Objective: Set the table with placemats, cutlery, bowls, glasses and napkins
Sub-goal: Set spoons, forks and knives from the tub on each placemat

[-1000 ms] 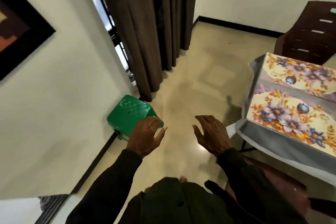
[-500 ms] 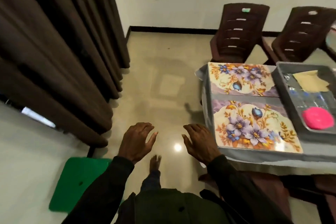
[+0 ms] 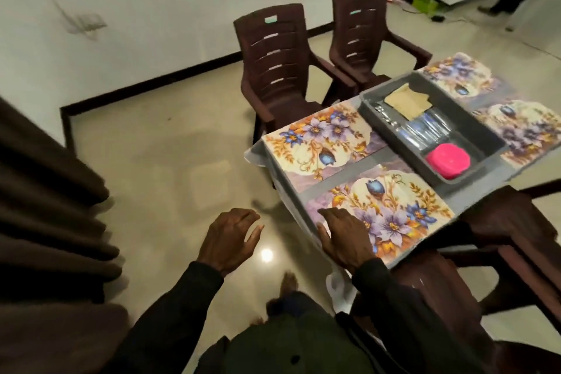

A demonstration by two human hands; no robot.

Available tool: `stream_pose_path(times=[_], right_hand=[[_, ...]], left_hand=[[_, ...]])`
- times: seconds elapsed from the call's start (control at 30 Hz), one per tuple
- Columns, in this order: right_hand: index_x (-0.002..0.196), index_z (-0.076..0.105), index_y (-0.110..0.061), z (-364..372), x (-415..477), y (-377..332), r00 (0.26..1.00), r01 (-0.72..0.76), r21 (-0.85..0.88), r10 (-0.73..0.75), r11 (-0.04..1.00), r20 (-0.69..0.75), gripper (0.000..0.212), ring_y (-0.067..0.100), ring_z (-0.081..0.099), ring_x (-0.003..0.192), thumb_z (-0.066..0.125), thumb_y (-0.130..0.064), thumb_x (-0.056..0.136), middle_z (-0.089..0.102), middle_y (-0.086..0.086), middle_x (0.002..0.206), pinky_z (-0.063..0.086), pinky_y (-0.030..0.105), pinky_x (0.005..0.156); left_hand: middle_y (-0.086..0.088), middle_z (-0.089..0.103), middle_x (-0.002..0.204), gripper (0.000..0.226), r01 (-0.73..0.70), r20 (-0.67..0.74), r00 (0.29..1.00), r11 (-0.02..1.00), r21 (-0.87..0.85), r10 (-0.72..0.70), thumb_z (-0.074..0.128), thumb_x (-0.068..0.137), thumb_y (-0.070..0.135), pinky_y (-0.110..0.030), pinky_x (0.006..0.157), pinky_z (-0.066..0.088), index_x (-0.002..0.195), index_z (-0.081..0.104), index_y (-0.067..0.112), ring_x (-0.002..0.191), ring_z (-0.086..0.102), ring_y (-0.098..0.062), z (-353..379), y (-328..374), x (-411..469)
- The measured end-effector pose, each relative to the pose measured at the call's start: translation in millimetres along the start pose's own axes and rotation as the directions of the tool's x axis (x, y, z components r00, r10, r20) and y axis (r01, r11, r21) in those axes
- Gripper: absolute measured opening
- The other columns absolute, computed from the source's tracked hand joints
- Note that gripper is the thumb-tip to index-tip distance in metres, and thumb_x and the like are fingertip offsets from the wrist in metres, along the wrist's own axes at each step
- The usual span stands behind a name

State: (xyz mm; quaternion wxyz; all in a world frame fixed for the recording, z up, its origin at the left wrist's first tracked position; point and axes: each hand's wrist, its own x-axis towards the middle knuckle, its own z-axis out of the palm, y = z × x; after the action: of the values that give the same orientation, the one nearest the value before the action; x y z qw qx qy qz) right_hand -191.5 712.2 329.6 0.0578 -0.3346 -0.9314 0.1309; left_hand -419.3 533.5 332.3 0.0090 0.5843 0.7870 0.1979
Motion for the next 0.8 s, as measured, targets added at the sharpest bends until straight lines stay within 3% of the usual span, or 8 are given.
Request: stream_pose_path(times=[0.17,0.33,0.47,0.63,0.8], right_hand=[[0.123,0.066,-0.014,14.6,58.2,29.4,0.987,-0.158,0.023,0.159,0.987,-0.021,0.04,0.032,0.068,0.103,0.046,-0.036,0.097,0.072,0.009,0.117,0.057,0.042,0.081],[0.118,0.069,-0.013,5.6,110.1,49.6,0.965,-0.24,0.043,0.243,0.97,-0.1,0.034,0.032,0.07,0.094,0.051,-0.031,0.095,0.073,0.008,0.111,0.058,0.041,0.069],[0.12,0.069,-0.012,-7.1,145.9,72.6,0.945,-0.301,0.056,0.305,0.952,-0.118,0.035,0.032,0.07,0.096,0.053,-0.031,0.095,0.073,0.01,0.111,0.06,0.043,0.074],[0.115,0.071,-0.011,-23.8,169.2,98.9,0.899,-0.388,0.033,0.387,0.921,-0.204,0.033,0.03,0.072,0.091,0.055,-0.03,0.093,0.075,0.009,0.105,0.059,0.039,0.069],[0.115,0.071,-0.013,-20.6,183.0,123.5,0.829,-0.505,0.004,0.486,0.863,-0.275,0.044,0.032,0.072,0.091,0.04,-0.037,0.097,0.075,0.009,0.106,0.059,0.039,0.069]], left_hand=[[0.0,0.074,0.109,0.029,-0.121,0.064,0.99,0.992,-0.02,0.122,0.059,0.095,0.035,-0.036,0.078,0.059,0.111,0.075,0.017,0.094,0.071,-0.018,22.4,-25.1,87.4],[-0.003,0.075,0.11,0.026,-0.203,0.101,0.973,0.978,-0.047,0.207,0.072,0.091,0.029,-0.035,0.079,0.06,0.114,0.074,0.017,0.095,0.072,-0.019,34.7,-41.9,164.1],[-0.004,0.076,0.109,0.028,-0.266,0.082,0.959,0.961,-0.07,0.272,0.079,0.088,0.025,-0.032,0.08,0.058,0.113,0.076,0.013,0.095,0.073,-0.02,45.4,-47.5,227.0],[-0.003,0.075,0.108,0.024,-0.403,0.052,0.909,0.904,-0.143,0.414,0.074,0.089,0.025,-0.033,0.08,0.057,0.11,0.076,0.013,0.095,0.071,-0.021,61.5,-39.3,302.1],[-0.002,0.074,0.108,0.024,-0.502,0.081,0.843,0.832,-0.238,0.532,0.069,0.092,0.027,-0.034,0.079,0.055,0.111,0.075,0.014,0.095,0.069,-0.022,86.8,-33.7,369.6]])
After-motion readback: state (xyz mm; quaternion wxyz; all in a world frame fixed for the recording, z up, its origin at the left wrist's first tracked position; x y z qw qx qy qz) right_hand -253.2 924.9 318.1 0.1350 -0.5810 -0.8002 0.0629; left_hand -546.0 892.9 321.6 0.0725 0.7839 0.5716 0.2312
